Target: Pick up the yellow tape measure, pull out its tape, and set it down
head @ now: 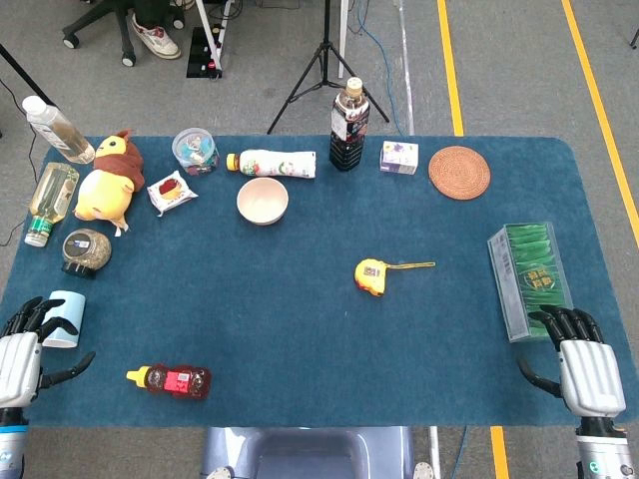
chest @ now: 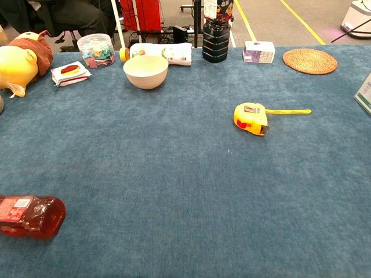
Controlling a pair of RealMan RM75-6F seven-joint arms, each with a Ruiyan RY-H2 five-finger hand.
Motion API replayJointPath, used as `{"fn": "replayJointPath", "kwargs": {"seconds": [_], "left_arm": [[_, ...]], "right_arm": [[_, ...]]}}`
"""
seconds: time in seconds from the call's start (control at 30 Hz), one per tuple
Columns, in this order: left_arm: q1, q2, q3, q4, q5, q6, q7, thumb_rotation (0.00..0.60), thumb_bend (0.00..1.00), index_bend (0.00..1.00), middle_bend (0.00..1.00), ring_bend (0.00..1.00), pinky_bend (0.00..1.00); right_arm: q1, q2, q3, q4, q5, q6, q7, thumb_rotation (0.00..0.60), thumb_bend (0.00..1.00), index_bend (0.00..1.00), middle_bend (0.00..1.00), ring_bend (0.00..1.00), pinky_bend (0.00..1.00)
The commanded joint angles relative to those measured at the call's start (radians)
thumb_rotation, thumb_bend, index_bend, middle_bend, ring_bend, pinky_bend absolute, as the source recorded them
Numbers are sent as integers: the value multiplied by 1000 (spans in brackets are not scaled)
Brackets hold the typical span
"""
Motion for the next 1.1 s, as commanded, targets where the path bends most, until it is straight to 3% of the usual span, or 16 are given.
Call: {"fn": "replayJointPath", "kwargs": {"seconds": [0.03, 1.1], "left_arm": [[-2, -1, -1, 1, -2, -3, 1, 521, 159, 476, 218, 99, 165], [-8, 7, -1, -5, 8, -6, -7, 523, 159, 476, 218, 99, 165]], "right_arm": [[0, -1, 0, 2, 2, 0, 1, 512, 294, 259, 222, 195, 132], [0, 3, -1, 1, -21, 11, 22, 513, 294, 259, 223, 210, 157]]}}
